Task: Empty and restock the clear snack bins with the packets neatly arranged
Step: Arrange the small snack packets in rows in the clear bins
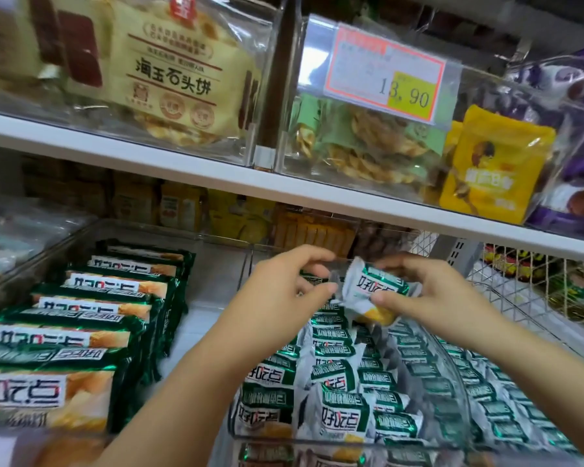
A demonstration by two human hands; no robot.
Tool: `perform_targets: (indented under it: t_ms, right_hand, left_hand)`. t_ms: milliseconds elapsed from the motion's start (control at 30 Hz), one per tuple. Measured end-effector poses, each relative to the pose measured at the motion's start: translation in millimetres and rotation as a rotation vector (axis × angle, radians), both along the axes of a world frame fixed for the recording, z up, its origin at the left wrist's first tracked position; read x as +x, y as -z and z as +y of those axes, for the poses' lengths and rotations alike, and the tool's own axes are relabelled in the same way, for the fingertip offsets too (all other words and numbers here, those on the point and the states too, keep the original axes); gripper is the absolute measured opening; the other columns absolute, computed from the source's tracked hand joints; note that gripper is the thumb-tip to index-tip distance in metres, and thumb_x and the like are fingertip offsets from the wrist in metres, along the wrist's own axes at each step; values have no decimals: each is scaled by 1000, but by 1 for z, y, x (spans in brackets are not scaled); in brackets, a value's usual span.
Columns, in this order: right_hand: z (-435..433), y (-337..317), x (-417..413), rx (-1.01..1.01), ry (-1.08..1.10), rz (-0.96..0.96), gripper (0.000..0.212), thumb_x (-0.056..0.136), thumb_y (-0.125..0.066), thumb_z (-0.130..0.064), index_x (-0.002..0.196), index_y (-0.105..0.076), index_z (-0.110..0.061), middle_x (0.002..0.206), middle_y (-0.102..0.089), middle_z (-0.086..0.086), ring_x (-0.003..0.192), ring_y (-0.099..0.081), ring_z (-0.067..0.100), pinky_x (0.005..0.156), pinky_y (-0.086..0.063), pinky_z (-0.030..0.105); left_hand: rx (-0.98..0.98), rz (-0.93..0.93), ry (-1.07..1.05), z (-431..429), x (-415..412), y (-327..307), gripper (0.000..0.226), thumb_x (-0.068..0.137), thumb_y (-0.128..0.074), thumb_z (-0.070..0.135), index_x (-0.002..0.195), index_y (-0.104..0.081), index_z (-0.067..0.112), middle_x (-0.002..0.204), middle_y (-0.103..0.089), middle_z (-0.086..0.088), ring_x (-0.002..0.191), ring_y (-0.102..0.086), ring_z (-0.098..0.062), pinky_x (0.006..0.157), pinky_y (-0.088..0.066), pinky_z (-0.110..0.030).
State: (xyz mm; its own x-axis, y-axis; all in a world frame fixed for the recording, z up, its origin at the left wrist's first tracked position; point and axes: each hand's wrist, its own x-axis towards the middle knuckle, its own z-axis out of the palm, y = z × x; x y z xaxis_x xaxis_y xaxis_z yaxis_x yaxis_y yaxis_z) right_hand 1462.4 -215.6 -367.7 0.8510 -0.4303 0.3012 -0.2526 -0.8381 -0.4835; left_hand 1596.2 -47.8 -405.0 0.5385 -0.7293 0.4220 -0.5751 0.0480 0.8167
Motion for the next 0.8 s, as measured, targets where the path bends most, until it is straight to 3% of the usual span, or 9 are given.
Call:
perform_targets:
  t_ms: [100,200,267,367,500,633,800]
  right_hand:
    - [-36,8,5,-214,167,156,40,85,-70,-32,121,-56,-25,116,-60,-9,99,-55,7,76,-40,20]
    - [-50,15,16,-336,212,310,44,88,-65,-37,128,-51,-25,110,-61,-6,79,-51,7,65,-39,22]
    - [-52,16,28,-398,206,402,44,89,-64,-36,129,-50,-25,122,-58,-1,84,-55,11,73,-45,24]
    - [-54,22,46,-383,158,546,44,88,-67,-30,128,-53,-21,132,-52,3,108,-56,19,89,-47,26]
    - [-59,33,63,-385,102,619,41,88,-67,-24,127,-55,-23,136,-50,0,115,-53,19,96,-45,26]
    - [-63,38,69,-365,42,725,41,90,-63,-25,129,-51,-19,135,-50,3,113,-53,19,86,-42,23]
    - [-66,43,64,-392,41,703,43,84,-70,-29,122,-52,-20,124,-52,4,99,-51,17,79,-41,26]
  left_hand:
    - [22,-88,-121,4,10,6,28,92,-58,30,119,-55,39,101,-57,25,82,-56,8,70,-46,-11]
    - [46,-90,-164,5,15,12,26,93,-57,29,118,-57,36,98,-57,25,83,-56,6,78,-50,-24]
    - [74,-101,-173,3,16,17,26,94,-56,29,119,-57,36,99,-57,25,84,-55,6,78,-49,-20]
    - [98,-105,-170,0,17,23,24,94,-55,30,117,-57,37,99,-56,25,84,-52,11,65,-40,-10]
    - [100,-103,-160,-1,19,25,23,94,-55,30,115,-57,38,99,-56,24,86,-50,13,59,-39,-6]
    - [95,-91,-160,0,21,27,23,94,-55,31,115,-57,39,100,-56,23,86,-50,12,60,-39,-6]
    - [96,-90,-161,-1,22,29,23,94,-55,31,115,-57,39,99,-56,23,84,-51,10,59,-38,-5]
